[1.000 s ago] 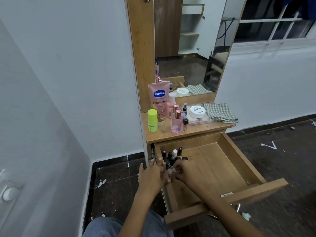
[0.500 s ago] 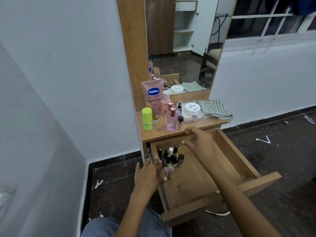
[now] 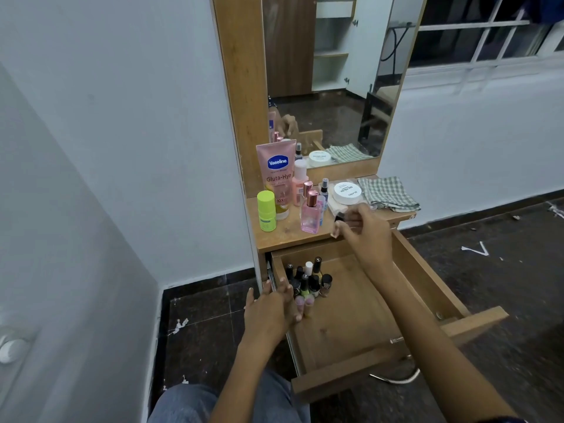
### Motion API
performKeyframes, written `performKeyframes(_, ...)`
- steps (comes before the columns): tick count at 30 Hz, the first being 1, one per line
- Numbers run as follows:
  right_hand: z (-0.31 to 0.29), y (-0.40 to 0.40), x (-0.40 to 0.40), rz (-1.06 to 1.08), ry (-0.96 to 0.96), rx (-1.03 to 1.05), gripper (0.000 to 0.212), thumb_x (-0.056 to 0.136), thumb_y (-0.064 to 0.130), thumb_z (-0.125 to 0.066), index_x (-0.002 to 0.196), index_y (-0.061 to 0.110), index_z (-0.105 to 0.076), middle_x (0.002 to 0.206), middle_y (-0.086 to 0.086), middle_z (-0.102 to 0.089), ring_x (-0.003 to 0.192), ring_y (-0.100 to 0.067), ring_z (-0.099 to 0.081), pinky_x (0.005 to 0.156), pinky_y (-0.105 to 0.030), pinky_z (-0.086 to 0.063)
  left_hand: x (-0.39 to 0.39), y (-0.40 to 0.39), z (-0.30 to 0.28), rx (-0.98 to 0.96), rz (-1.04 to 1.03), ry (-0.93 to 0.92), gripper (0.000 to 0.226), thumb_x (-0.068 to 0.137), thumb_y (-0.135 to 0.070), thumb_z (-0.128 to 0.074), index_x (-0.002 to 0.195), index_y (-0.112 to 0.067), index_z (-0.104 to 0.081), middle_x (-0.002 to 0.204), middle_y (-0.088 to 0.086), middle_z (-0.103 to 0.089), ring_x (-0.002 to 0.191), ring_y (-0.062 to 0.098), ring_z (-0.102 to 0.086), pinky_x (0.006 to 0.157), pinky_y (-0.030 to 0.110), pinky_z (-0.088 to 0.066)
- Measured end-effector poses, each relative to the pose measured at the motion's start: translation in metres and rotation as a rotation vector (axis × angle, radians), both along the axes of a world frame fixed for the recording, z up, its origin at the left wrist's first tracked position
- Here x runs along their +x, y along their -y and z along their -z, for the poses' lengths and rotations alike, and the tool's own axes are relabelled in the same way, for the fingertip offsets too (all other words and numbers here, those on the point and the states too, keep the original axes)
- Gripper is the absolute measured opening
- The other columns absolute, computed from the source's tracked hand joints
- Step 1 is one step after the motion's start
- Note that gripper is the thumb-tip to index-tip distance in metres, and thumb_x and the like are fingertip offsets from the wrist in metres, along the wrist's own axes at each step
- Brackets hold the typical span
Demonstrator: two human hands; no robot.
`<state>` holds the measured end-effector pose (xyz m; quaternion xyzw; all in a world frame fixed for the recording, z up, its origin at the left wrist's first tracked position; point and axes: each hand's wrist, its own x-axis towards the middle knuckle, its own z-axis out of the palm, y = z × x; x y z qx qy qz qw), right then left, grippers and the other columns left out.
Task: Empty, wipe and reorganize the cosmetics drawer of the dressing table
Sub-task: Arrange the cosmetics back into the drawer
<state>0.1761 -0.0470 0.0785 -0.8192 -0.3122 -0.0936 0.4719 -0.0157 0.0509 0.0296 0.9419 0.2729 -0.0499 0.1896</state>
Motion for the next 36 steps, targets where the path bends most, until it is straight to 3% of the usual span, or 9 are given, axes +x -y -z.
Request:
performKeyframes(4, 0.007, 0.033, -0.03, -0.116, -0.066, -0.034, 0.021, 0.078, 0.016, -0.075, 0.096, 0.019, -0.065, 0.079, 0.016, -0.066, 0.075, 0.003, -0.064, 0.07, -0.015, -0.053, 0.0, 0.001, -0.001, 0.025, 0.02, -0.014, 0.059, 0.095, -0.036, -0.049, 0.149, -0.025, -0.026, 0.157, -0.004, -0.021, 0.146, 0.017, -0.005, 0.116, 0.046, 0.001)
performKeyframes(9, 0.046, 0.039, -0.044, -0.332, -0.24, -0.404, 0.014, 0.076, 0.008, -0.075, 0.089, 0.012, -0.072, 0.081, 0.003, -0.069, 0.071, -0.006, -0.065, 0.073, -0.026, -0.056, -0.003, 0.004, 0.004, 0.066, 0.052, -0.035, 0.058, 0.099, -0.034, -0.042, 0.151, -0.022, -0.018, 0.159, -0.004, -0.01, 0.146, 0.019, 0.001, 0.115, 0.049, 0.0)
performKeyframes(14, 0.066, 0.03, -0.045, -0.425, -0.2, -0.519, 0.014, 0.075, 0.005, -0.073, 0.086, 0.013, -0.07, 0.083, 0.005, -0.066, 0.077, -0.008, -0.064, 0.073, -0.023, -0.054, -0.005, 0.006, 0.008, 0.085, 0.076, -0.077, 0.059, 0.101, -0.036, -0.035, 0.152, -0.023, -0.008, 0.16, -0.004, 0.002, 0.146, 0.02, 0.01, 0.115, 0.049, 0.003)
performKeyframes(22, 0.067, 0.027, -0.043, -0.435, -0.078, -0.634, 0.016, 0.081, 0.007, -0.066, 0.094, 0.015, -0.069, 0.096, 0.005, -0.069, 0.084, -0.003, -0.059, 0.064, -0.001, -0.036, -0.004, 0.008, 0.007, 0.111, 0.089, -0.109, 0.059, 0.102, -0.034, -0.032, 0.152, -0.02, -0.005, 0.159, -0.002, 0.008, 0.146, 0.02, 0.012, 0.115, 0.048, 0.003)
performKeyframes(27, 0.066, 0.03, -0.045, -0.426, -0.066, -0.63, 0.017, 0.082, 0.011, -0.067, 0.098, 0.016, -0.069, 0.098, 0.003, -0.07, 0.089, -0.008, -0.062, 0.073, -0.012, -0.041, -0.003, 0.01, 0.005, 0.123, 0.089, -0.116, 0.06, 0.102, -0.032, -0.034, 0.152, -0.019, -0.003, 0.159, -0.001, 0.009, 0.145, 0.02, 0.012, 0.116, 0.047, 0.003)
performKeyframes(31, 0.065, 0.031, -0.048, -0.432, -0.043, -0.629, 0.017, 0.082, 0.013, -0.067, 0.099, 0.017, -0.069, 0.097, 0.004, -0.069, 0.085, -0.003, -0.058, 0.071, -0.01, -0.037, -0.003, 0.009, 0.006, 0.128, 0.092, -0.12, 0.06, 0.102, -0.033, -0.034, 0.152, -0.019, -0.004, 0.159, -0.001, 0.008, 0.146, 0.021, 0.011, 0.116, 0.047, 0.002)
performKeyframes(36, 0.068, 0.031, -0.047, -0.422, -0.089, -0.597, 0.018, 0.081, 0.011, -0.068, 0.097, 0.018, -0.069, 0.097, 0.002, -0.07, 0.088, -0.008, -0.063, 0.076, -0.015, -0.047, -0.002, 0.009, 0.006, 0.128, 0.095, -0.135, 0.06, 0.102, -0.034, -0.033, 0.152, -0.019, -0.003, 0.16, -0.001, 0.008, 0.146, 0.02, 0.011, 0.116, 0.048, 0.002)
